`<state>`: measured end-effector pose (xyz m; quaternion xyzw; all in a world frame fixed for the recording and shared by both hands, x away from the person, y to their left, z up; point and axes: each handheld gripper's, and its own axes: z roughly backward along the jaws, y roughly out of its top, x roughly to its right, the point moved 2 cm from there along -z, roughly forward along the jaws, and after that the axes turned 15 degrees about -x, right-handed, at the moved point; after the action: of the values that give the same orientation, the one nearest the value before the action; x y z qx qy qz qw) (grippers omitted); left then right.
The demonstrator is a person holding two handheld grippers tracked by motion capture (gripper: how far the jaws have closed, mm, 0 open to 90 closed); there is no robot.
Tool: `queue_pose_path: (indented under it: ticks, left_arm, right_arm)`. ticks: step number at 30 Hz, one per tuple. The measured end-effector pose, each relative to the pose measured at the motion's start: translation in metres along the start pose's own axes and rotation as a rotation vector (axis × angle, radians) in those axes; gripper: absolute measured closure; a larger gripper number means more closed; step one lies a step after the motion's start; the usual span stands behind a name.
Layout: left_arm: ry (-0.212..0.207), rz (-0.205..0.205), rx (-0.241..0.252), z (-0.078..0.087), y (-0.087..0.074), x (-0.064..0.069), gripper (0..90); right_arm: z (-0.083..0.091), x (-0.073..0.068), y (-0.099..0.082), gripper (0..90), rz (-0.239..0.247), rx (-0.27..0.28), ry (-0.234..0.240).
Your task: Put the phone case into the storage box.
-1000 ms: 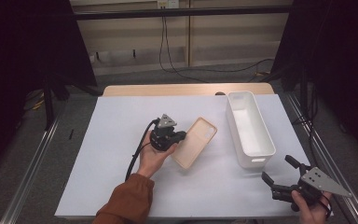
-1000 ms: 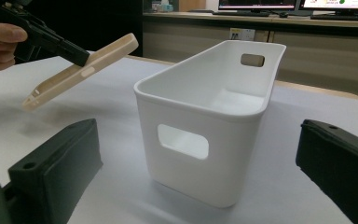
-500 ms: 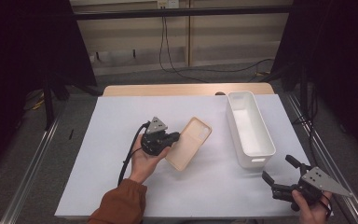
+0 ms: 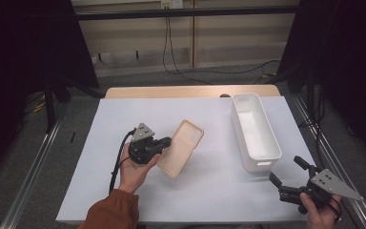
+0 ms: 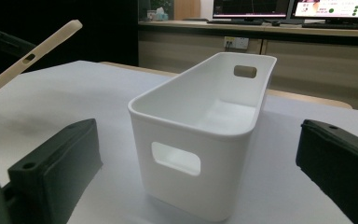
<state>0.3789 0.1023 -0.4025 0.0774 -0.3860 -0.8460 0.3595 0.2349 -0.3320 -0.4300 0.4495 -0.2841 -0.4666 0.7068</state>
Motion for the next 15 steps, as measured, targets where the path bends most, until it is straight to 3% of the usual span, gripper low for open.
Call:
queue_pose_path:
  ticks: [6,15]
  left_arm:
    - [0.016,-0.002,0.028,0.009,-0.008,0.002,87.7]
    - [0.006,0.001,0.059,0.004,-0.012,0.009,87.7]
  right_arm:
    - [-0.001,-0.008,0.004,0.0,0.018,-0.003,0.015]
    - [-0.011,-0.022,0.018,0.0,0.004,0.011,0.055]
